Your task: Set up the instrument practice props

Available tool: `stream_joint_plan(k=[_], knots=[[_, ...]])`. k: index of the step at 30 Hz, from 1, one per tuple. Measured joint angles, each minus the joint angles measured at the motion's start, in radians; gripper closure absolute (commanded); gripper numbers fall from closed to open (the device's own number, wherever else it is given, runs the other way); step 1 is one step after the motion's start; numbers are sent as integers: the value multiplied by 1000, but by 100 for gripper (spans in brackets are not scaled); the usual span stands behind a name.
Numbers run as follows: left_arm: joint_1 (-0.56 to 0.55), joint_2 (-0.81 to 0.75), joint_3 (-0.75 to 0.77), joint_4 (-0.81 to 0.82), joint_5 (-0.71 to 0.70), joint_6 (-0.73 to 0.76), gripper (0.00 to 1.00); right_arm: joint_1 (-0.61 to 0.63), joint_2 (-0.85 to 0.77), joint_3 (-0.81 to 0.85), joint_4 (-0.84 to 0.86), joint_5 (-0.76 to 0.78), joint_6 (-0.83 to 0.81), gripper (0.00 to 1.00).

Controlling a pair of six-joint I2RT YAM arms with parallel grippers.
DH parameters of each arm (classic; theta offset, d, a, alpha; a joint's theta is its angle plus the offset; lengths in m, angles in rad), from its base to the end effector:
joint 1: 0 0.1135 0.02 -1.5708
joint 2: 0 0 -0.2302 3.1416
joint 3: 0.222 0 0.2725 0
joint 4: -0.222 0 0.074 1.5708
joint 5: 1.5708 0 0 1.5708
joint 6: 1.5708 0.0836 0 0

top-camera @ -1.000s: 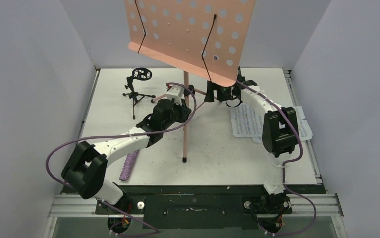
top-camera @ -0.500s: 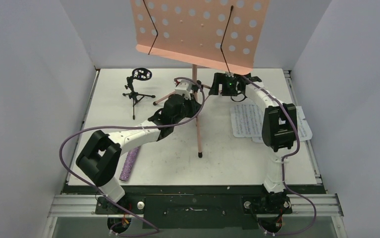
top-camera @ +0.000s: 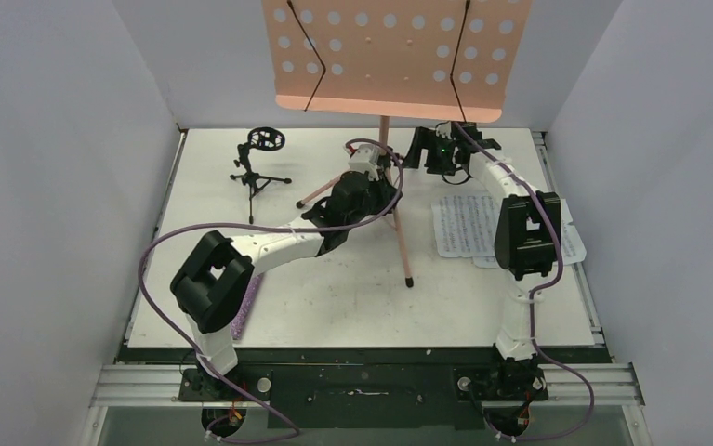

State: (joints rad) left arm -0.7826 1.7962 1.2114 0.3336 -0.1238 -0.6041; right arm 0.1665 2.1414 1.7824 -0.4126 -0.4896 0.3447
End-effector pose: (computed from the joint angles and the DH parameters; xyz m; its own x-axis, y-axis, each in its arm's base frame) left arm 0.3464 -0.3299 0.2022 -0.4943 -0.3033 -0.8146 0.4060 0.7481 -0.5249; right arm 0.5065 0.1250 0.1670 -0.8089 0.1665 -0.5638 -0.2182 0.8056 0.5508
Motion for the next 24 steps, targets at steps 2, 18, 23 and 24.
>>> stream_joint_plan(k=[2, 18, 23, 24], knots=[[-7, 18, 22, 2, 0, -12, 100, -5, 0, 2, 0, 3, 6, 13], [-33, 54, 63, 7, 21, -35, 100, -50, -30, -37, 20, 3, 14, 8], [-49, 53, 63, 15, 47, -31, 100, -78, -103, -95, 63, 3, 38, 6], [-53, 53, 63, 18, 53, -26, 100, -83, -119, -104, 71, 3, 43, 6]])
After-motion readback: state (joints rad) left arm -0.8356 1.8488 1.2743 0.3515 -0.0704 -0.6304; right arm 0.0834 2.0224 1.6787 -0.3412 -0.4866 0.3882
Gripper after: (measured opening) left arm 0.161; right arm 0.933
